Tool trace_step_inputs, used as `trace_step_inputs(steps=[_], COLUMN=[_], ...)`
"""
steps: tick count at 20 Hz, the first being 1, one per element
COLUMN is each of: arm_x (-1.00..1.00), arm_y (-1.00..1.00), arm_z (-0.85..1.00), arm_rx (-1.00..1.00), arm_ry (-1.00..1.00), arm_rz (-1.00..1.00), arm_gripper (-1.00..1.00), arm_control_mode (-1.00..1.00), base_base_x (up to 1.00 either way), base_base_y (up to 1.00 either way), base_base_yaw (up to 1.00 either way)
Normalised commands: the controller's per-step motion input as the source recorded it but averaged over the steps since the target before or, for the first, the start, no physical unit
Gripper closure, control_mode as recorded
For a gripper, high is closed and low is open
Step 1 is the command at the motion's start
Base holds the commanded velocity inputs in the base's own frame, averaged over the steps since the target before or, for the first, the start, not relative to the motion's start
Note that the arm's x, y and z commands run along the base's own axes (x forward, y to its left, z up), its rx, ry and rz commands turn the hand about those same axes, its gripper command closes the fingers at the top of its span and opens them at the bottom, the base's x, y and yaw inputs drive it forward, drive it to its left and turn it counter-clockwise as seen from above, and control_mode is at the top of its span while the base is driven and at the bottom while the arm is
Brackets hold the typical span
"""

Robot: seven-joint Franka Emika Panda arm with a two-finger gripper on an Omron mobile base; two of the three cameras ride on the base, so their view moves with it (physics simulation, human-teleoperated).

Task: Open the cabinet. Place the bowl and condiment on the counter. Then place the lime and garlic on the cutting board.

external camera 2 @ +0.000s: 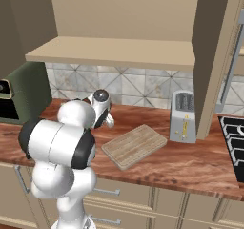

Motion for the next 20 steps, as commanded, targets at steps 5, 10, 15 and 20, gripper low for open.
trace_step_inputs(steps=[5, 10, 15, 20], arm_x=[0.6, 0.36, 0.03, -0.28], arm_y=[0.0, 0.0, -0.06, -0.11], arm_z=[-0.33, -0.29, -0.24, 0.19], arm_rx=[-0.05, -0.03, 0.0, 0.0], arm_ry=[0.04, 0.01, 0.0, -0.07], arm_rz=[0.06, 0.04, 0.05, 0.03], arm_gripper=[1.0, 1.0, -1.0, -1.0], arm_control_mode=[-1.0, -1.0, -1.0, -1.0], base_base_x=[0.0, 0.0, 0.0, 0.0], base_base_y=[0.0, 0.0, 0.0, 0.0], base_base_yaw=[0.0, 0.0, 0.0, 0.0])
